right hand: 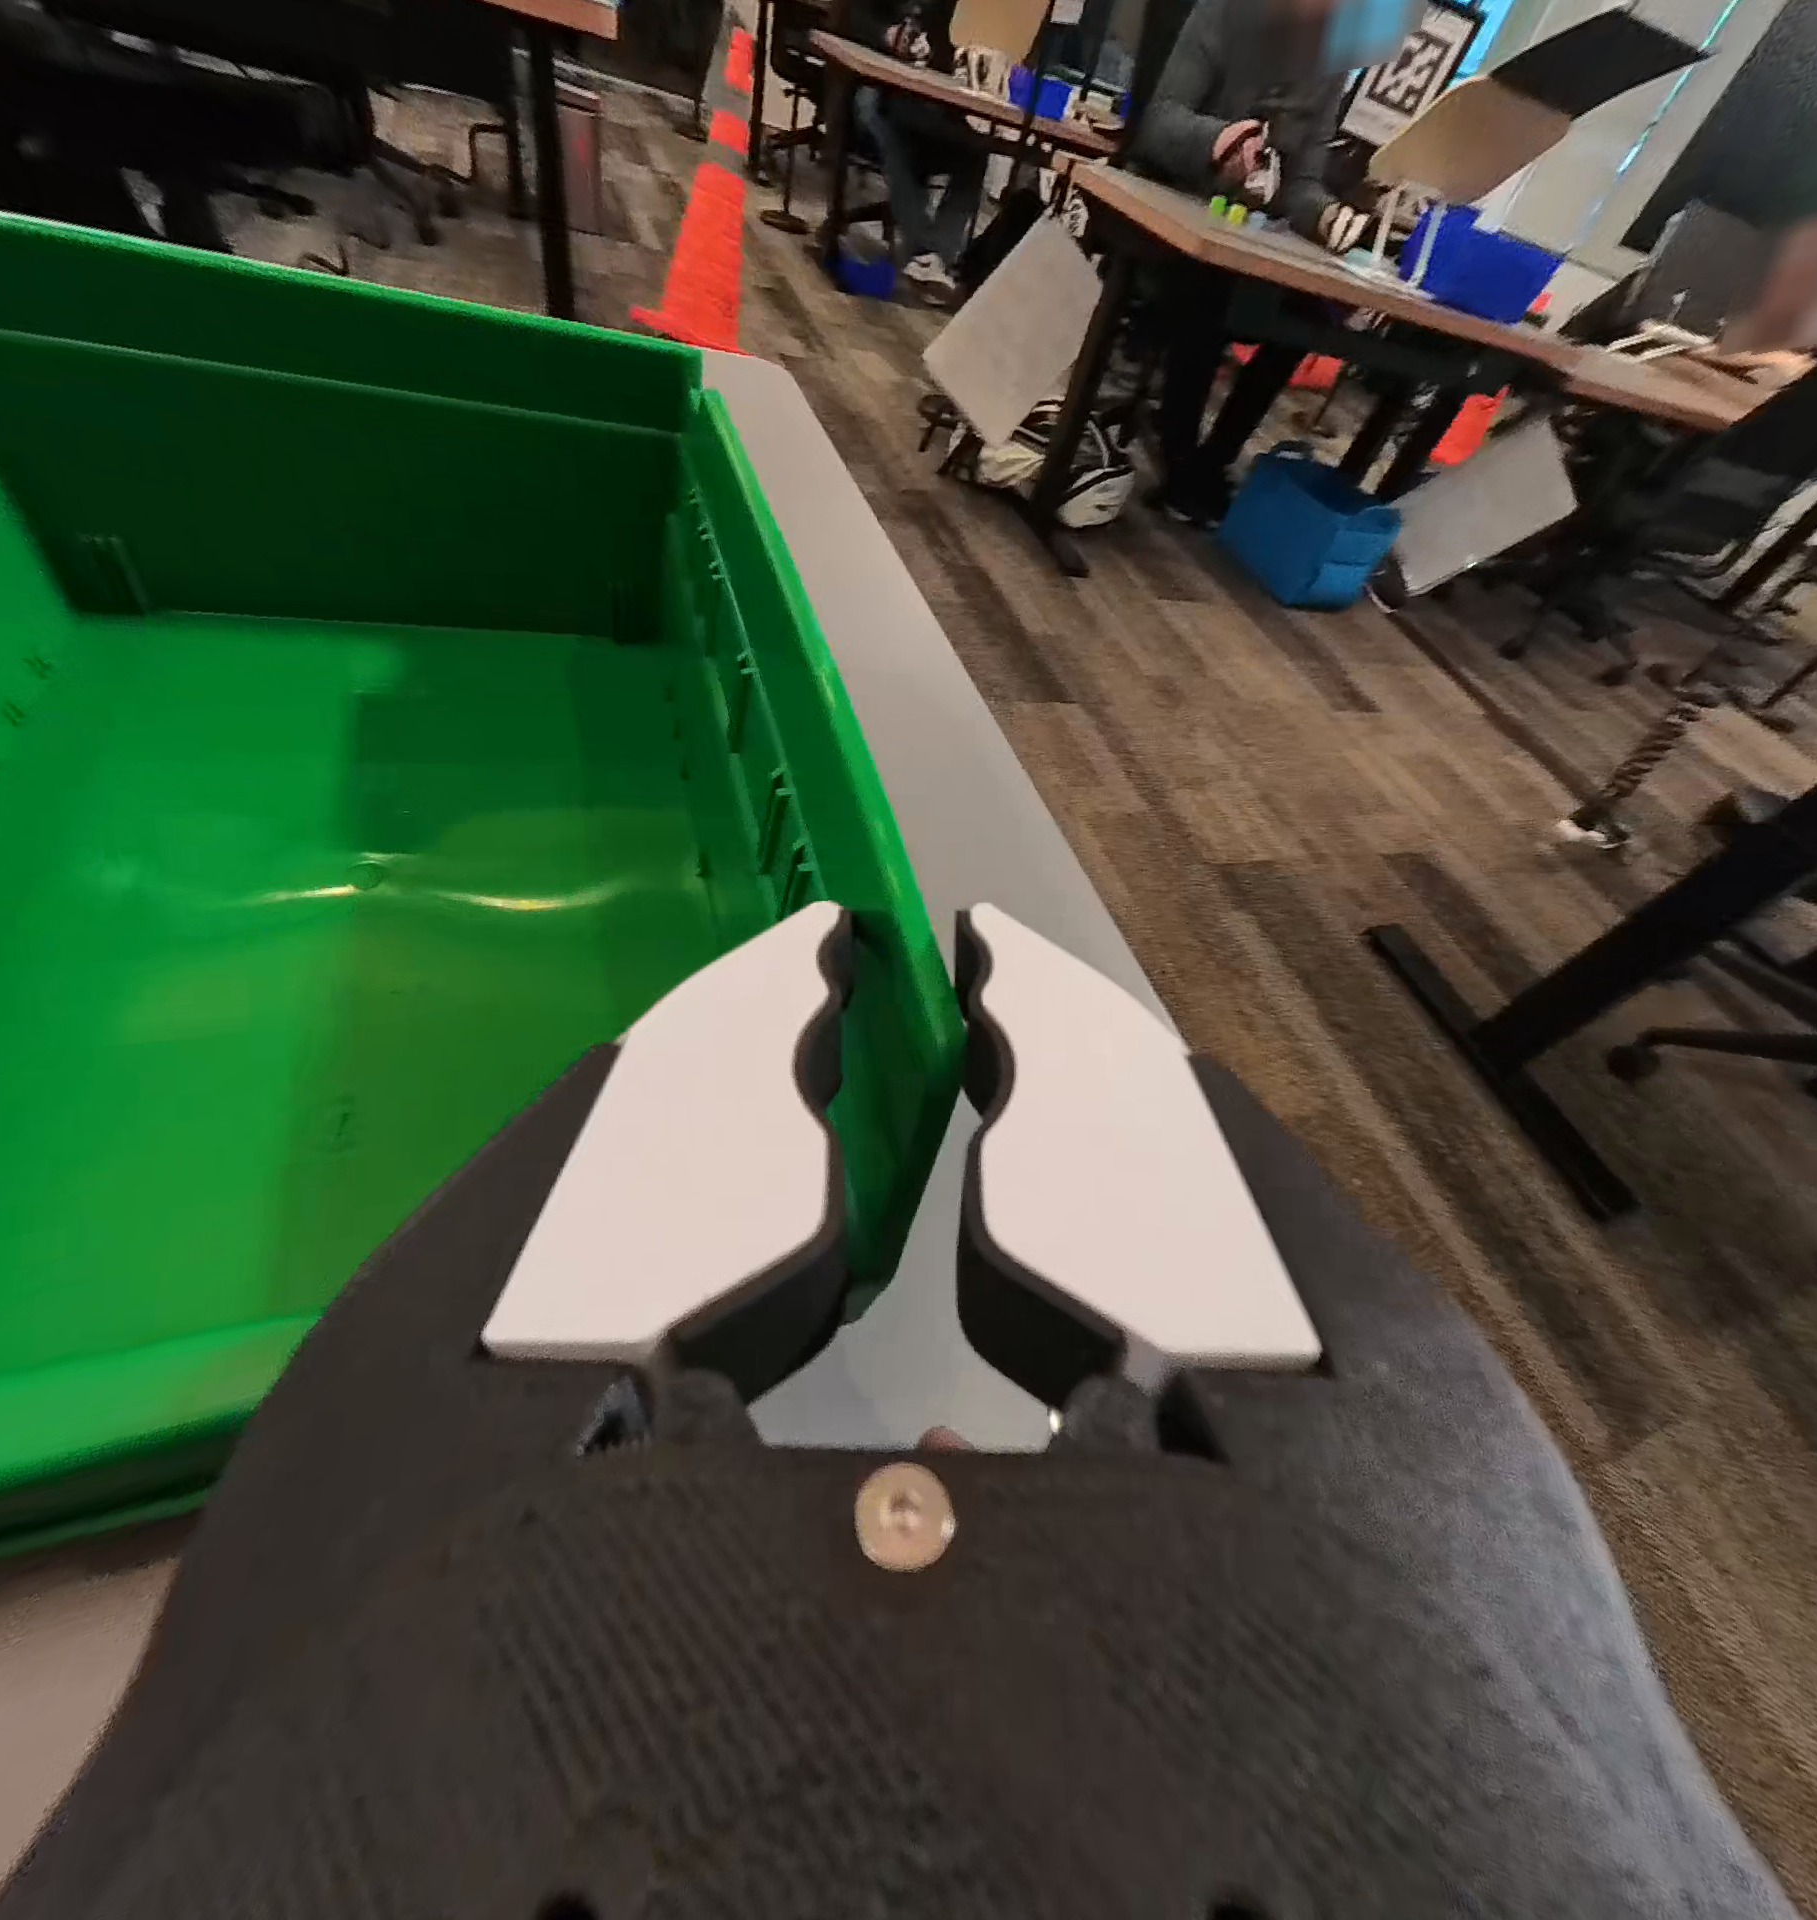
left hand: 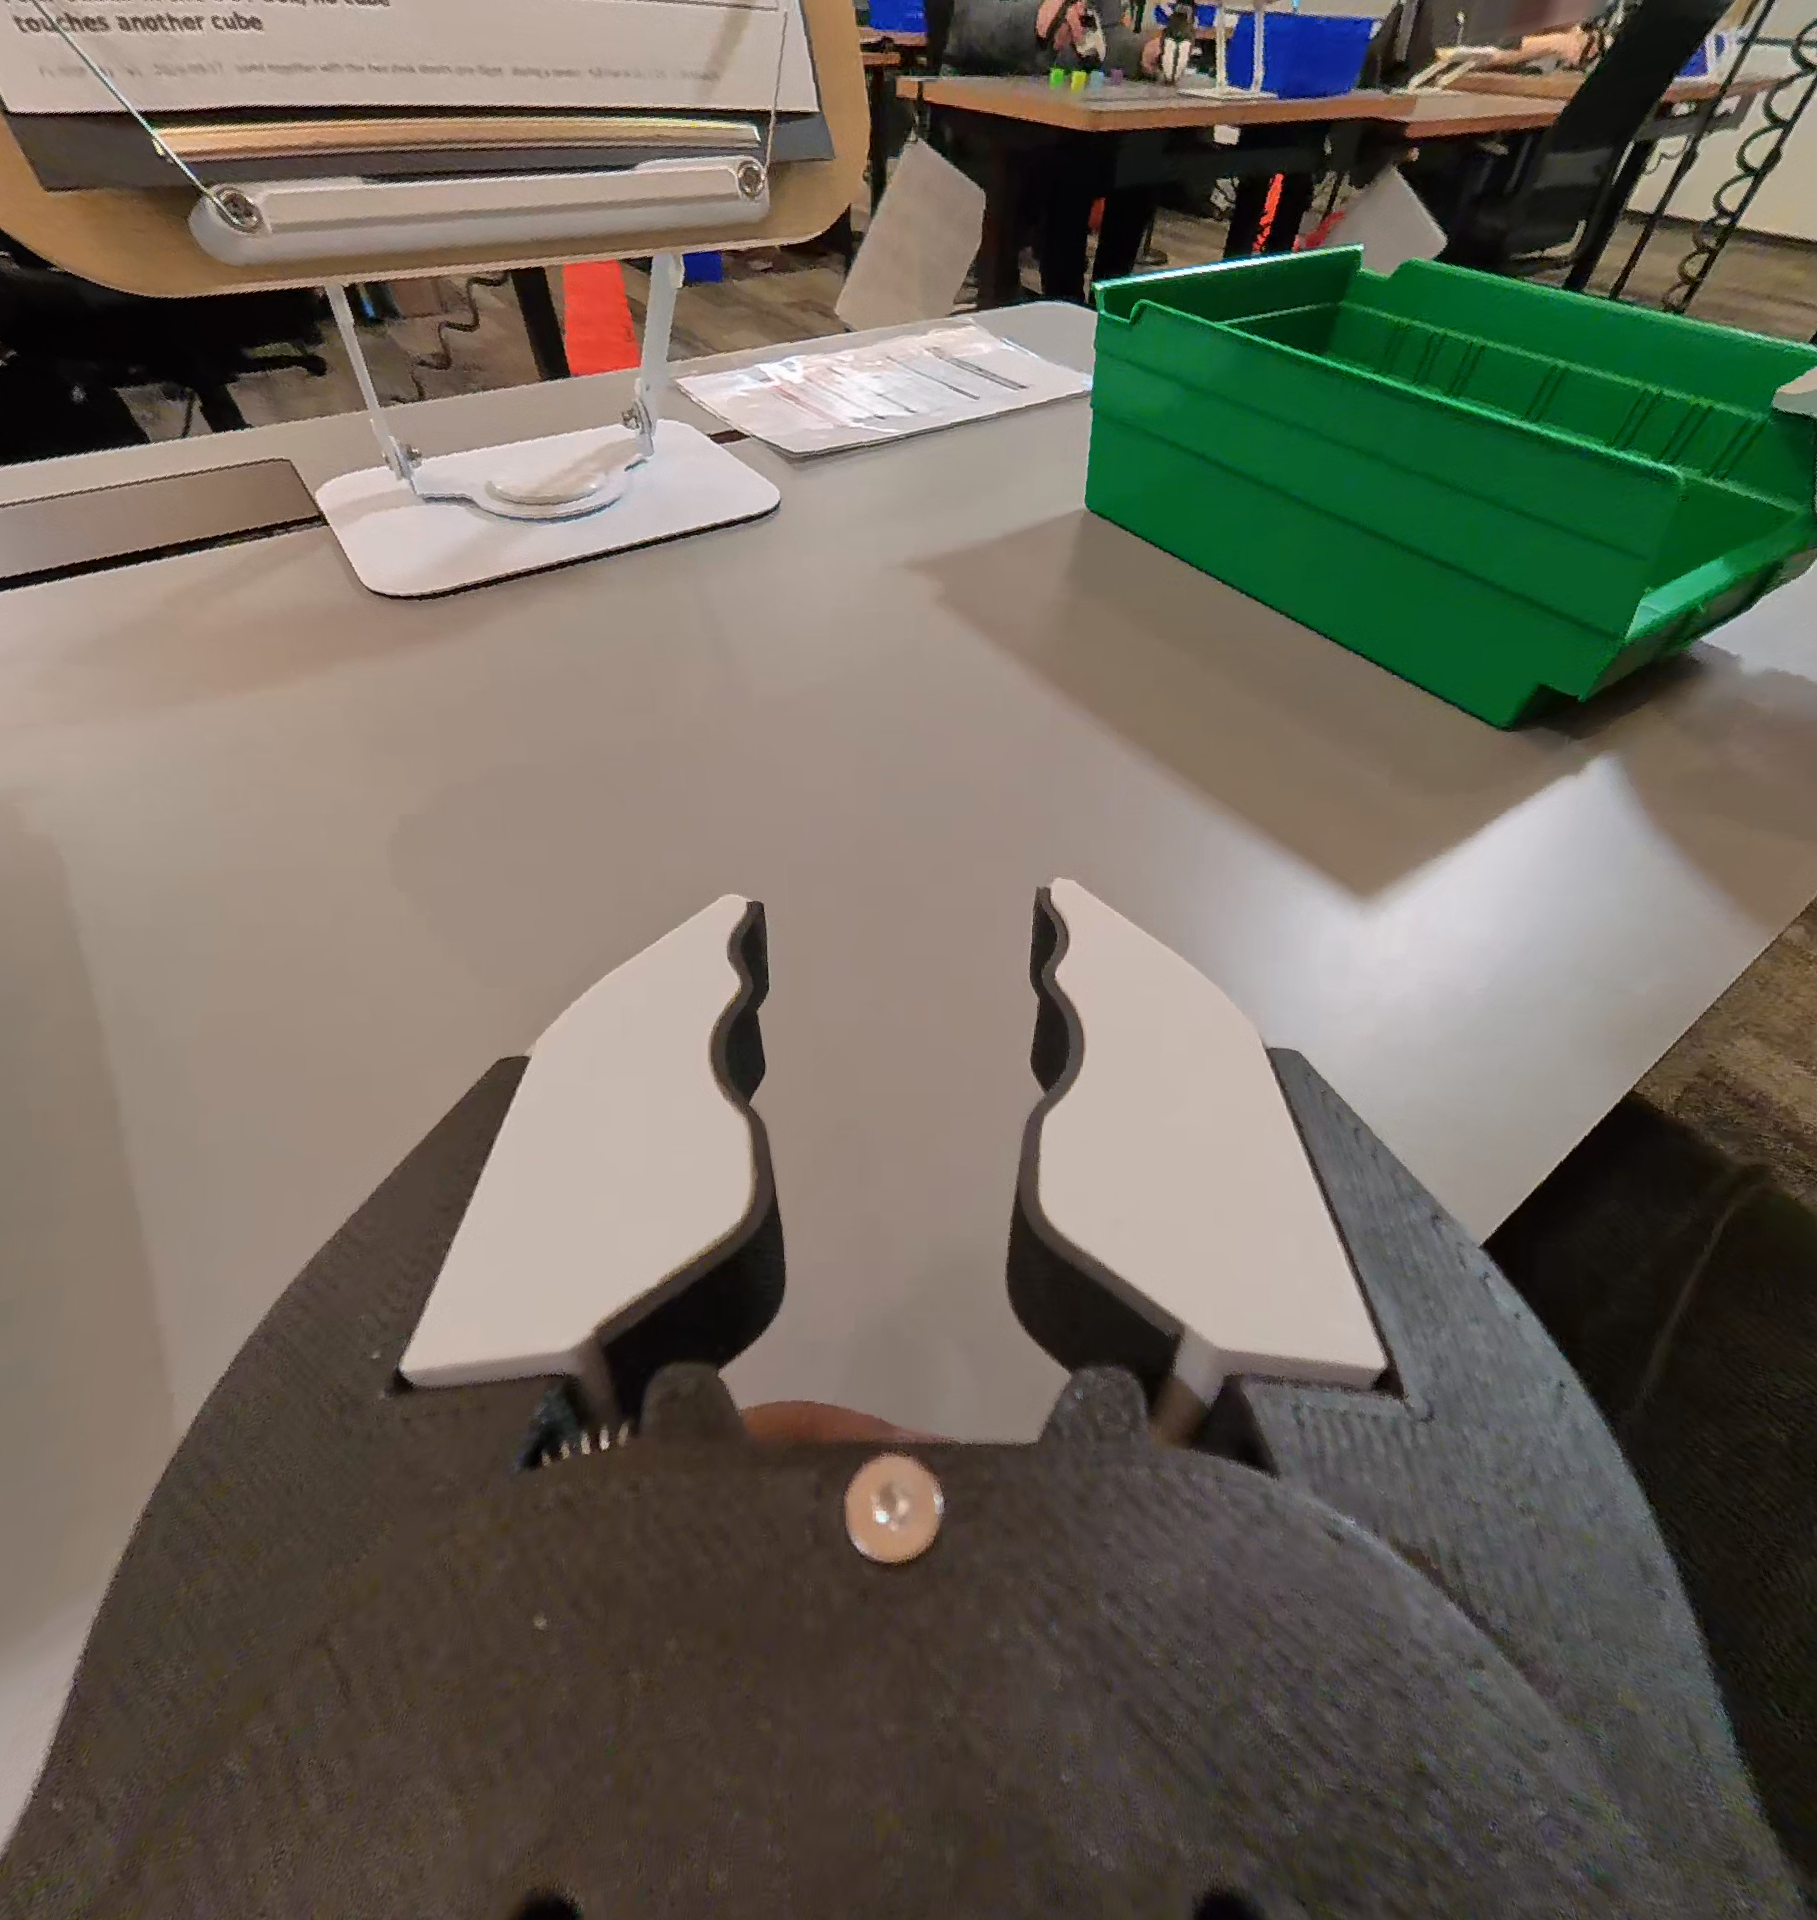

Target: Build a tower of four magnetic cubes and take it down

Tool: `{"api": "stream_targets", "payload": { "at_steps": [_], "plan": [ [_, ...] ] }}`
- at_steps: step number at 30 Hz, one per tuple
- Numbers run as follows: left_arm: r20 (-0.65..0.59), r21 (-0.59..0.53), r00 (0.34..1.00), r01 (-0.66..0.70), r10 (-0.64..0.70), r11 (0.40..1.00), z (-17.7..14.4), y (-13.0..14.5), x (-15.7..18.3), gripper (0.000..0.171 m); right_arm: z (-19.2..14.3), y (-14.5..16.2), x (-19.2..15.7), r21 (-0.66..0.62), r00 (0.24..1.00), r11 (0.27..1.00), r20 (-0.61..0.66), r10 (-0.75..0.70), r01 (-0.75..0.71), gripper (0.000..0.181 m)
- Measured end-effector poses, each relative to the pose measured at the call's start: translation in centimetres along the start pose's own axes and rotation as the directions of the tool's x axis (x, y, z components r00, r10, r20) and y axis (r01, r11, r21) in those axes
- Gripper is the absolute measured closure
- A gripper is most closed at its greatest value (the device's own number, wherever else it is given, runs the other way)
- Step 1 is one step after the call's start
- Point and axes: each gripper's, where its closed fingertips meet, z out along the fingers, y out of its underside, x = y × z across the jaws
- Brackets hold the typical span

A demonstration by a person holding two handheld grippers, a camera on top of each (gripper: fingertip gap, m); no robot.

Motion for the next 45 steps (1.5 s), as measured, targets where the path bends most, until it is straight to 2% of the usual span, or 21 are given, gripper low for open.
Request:
{"api": "stream_targets", "payload": {
  "at_steps": [6,9,12,14,17,21,22,24,26,27,29,31,33,36,41,45],
  "plan": [
    [-0.007,-0.003,1.000,-0.003,0.003,1.000,0.1,0.1,0.3,0.121,0.0,0.0,0.3,0.000,0.999,1.000,-0.050,0.001,-0.001,0.159],
    [-0.004,0.003,1.000,0.002,-0.002,1.000,0.1,0.0,0.2,0.120,-0.8,-0.9,1.3,0.029,0.995,1.000,-0.100,-0.010,0.013,0.146],
    [0.014,0.008,1.000,0.008,-0.008,1.000,0.1,-0.1,-0.4,0.116,-3.6,-4.8,2.2,0.194,0.990,0.981,-0.138,0.012,0.015,0.145],
    [0.012,0.016,1.000,0.023,-0.023,1.000,0.1,-0.2,-0.6,0.116,-6.0,-7.9,0.6,0.339,0.995,0.939,-0.054,0.080,-0.057,0.146],
    [-0.007,0.012,0.998,0.058,-0.057,0.998,0.3,-0.2,-0.6,0.115,-10.0,-11.8,-6.9,0.465,0.950,0.850,0.290,0.118,-0.247,0.135],
    [-0.015,0.000,0.999,0.045,-0.045,0.999,0.2,-0.1,-0.3,0.115,-14.9,-14.0,-18.8,0.424,0.780,0.802,0.620,0.082,-0.421,0.131],
    [-0.010,0.000,1.000,0.027,-0.027,1.000,0.0,-0.1,-0.2,0.115,-15.7,-13.7,-21.9,0.386,0.734,0.818,0.676,0.063,-0.426,0.131],
    [-0.005,0.007,1.000,0.002,-0.002,1.000,-0.2,-0.3,-0.1,0.115,-16.8,-11.8,-27.3,0.327,0.669,0.878,0.743,-0.011,-0.349,0.130],
    [-0.009,0.016,1.000,-0.009,0.009,1.000,-0.2,-0.4,0.1,0.115,-17.7,-9.7,-30.7,0.344,0.637,0.916,0.758,-0.140,-0.208,0.130],
    [-0.013,0.015,1.000,-0.012,0.013,1.000,-0.1,-0.4,0.2,0.115,-18.1,-9.2,-31.4,0.389,0.635,0.910,0.741,-0.217,-0.142,0.132],
    [-0.016,0.016,1.000,-0.010,0.010,1.000,0.0,-0.5,0.3,0.115,-18.3,-9.0,-31.2,0.480,0.662,0.874,0.680,-0.316,-0.075,0.140],
    [-0.029,0.024,1.000,0.008,-0.007,1.000,0.2,-0.7,0.4,0.115,-18.0,-8.8,-30.5,0.516,0.681,0.855,0.644,-0.349,-0.049,0.146],
    [-0.066,0.003,0.998,0.020,-0.020,1.000,0.6,-0.3,0.7,0.115,-17.3,-8.4,-30.0,0.480,0.670,0.874,0.673,-0.314,-0.072,0.145],
    [-0.097,-0.044,0.994,0.036,-0.040,0.998,0.9,0.5,1.0,0.114,-16.0,-8.0,-29.5,0.365,0.643,0.918,0.743,-0.187,-0.155,0.143],
    [-0.085,-0.025,0.994,0.064,-0.066,0.998,0.7,0.6,0.8,0.114,-15.2,-7.6,-28.9,0.208,0.562,0.938,0.827,-0.018,-0.277,0.141],
    [-0.087,-0.032,0.994,0.060,-0.063,0.998,1.2,1.0,0.6,0.114,-15.5,-7.4,-29.6,0.184,0.523,0.944,0.852,-0.015,-0.272,0.139]
  ]
}}
